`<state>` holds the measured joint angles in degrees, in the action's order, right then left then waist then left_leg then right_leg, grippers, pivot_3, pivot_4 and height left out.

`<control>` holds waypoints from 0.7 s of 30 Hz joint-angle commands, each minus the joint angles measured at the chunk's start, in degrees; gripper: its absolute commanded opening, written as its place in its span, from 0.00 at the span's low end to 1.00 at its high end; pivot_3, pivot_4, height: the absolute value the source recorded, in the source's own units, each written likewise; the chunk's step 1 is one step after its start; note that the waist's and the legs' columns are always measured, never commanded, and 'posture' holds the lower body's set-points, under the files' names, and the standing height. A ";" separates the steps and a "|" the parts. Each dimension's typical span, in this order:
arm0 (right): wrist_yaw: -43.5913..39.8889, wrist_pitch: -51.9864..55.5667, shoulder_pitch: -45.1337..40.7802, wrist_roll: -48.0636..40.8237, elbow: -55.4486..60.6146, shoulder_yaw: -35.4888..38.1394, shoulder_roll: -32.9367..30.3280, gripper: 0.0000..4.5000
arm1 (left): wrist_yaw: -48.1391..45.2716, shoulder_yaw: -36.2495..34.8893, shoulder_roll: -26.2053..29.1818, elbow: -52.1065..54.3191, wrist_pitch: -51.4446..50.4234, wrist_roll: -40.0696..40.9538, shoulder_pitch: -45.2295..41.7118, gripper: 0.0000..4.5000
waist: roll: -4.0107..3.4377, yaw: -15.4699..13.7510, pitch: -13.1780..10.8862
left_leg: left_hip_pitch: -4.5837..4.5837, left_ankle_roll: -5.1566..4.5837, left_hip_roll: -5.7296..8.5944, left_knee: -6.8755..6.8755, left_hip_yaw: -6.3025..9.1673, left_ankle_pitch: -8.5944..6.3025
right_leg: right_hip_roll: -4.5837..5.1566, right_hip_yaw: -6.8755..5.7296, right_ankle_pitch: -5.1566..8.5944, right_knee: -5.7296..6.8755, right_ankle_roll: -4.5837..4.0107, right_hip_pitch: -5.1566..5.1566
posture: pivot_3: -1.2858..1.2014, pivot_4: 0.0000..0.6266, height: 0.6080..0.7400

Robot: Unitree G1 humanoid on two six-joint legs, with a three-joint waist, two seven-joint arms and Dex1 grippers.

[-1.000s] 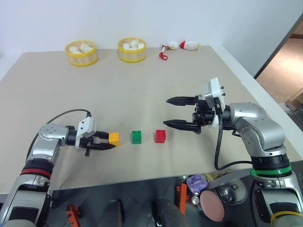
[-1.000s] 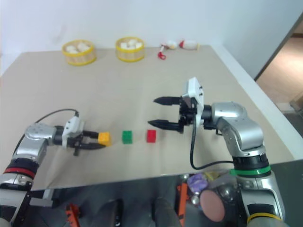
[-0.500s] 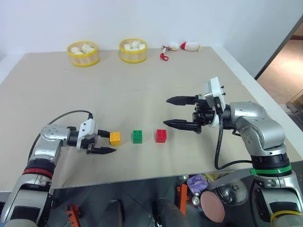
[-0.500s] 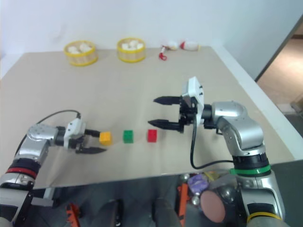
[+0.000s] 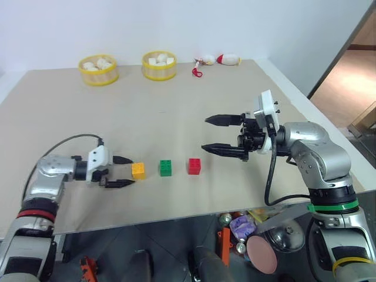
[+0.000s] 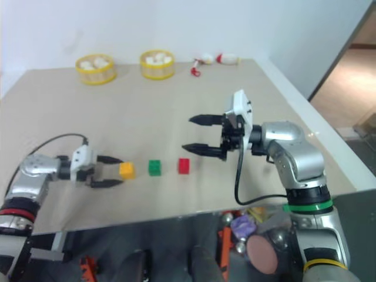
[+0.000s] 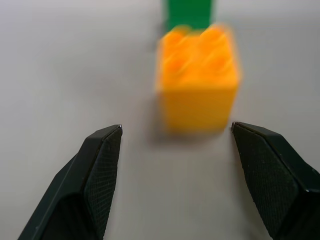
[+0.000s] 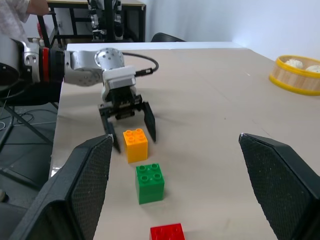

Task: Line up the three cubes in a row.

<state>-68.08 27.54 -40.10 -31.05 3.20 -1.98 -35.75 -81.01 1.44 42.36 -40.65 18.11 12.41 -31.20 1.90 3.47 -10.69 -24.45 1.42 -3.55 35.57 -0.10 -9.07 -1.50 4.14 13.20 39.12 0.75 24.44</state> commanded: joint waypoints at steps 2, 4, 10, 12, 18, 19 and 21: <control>-1.81 -1.79 -3.46 0.53 -2.10 0.06 0.17 0.93 | 0.48 -5.21 4.56 4.21 -5.23 3.30 4.13 0.80 | -0.02 0.16 -0.01 | 0.04 0.00 -0.10 -0.10 0.00 0.00 | -0.11 -0.01 0.01 0.00 -0.09 0.04 | 0.52 0.24 1.00; -2.73 -2.38 -4.41 0.92 -3.53 -0.22 0.23 0.93 | -0.39 -6.96 6.33 9.22 -9.46 5.72 7.63 0.80 | -0.02 0.19 -0.01 | 0.01 0.00 -0.17 -0.17 -0.02 0.00 | -0.13 -0.03 0.10 0.00 -0.18 0.11 | 0.52 0.24 1.00; -4.61 -4.93 -7.11 2.74 -8.02 -0.89 1.39 0.93 | 3.91 -13.91 8.76 23.68 -18.51 11.35 18.27 0.80 | -0.02 0.22 -0.01 | -0.70 0.09 -0.23 -0.21 -0.14 -0.06 | -0.10 -0.02 0.22 0.03 0.18 0.82 | 0.52 0.24 1.00; -4.35 -5.67 -7.58 3.21 -9.22 -0.75 1.94 0.93 | 9.18 -17.40 6.99 27.05 -22.34 13.97 19.10 0.80 | -0.02 0.01 -0.01 | -0.72 0.14 -0.24 -0.26 -0.11 -0.10 | -0.12 -0.04 0.31 0.04 0.16 0.83 | 0.52 0.24 1.00; 3.51 -9.10 -7.74 6.51 -14.34 1.40 5.19 0.93 | 38.28 -31.69 -6.24 46.31 -36.48 26.87 22.69 0.80 | 0.00 -0.66 -0.01 | -0.70 0.19 -0.22 -0.17 -0.14 -0.13 | -0.11 0.04 0.25 0.02 0.33 0.76 | 0.52 0.24 1.00; 6.61 -10.44 -7.72 7.74 -15.75 2.07 5.95 0.93 | 43.24 -33.39 -8.72 48.39 -36.99 27.20 23.54 0.80 | 0.00 -0.65 -0.01 | -0.68 0.19 -0.21 -0.17 -0.18 -0.13 | -0.10 0.08 0.22 0.02 0.37 0.75 | 0.52 0.24 1.00; 14.16 -11.21 -7.15 9.90 -18.39 4.03 7.23 0.93 | 55.02 -36.54 -14.93 53.28 -38.16 27.36 25.81 0.80 | 0.00 -0.68 -0.01 | -0.64 0.19 -0.18 -0.13 -0.21 -0.13 | -0.10 0.15 0.18 0.02 0.41 0.72 | 0.52 0.24 1.00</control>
<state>-59.38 17.96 -46.60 -22.58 -14.38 -1.24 -28.72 -34.83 -31.19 29.84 8.28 -19.25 38.73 -6.69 1.90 2.78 -10.69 -25.07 1.62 -3.71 35.45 -0.30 -9.19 -1.60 4.31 13.36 39.13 1.18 25.13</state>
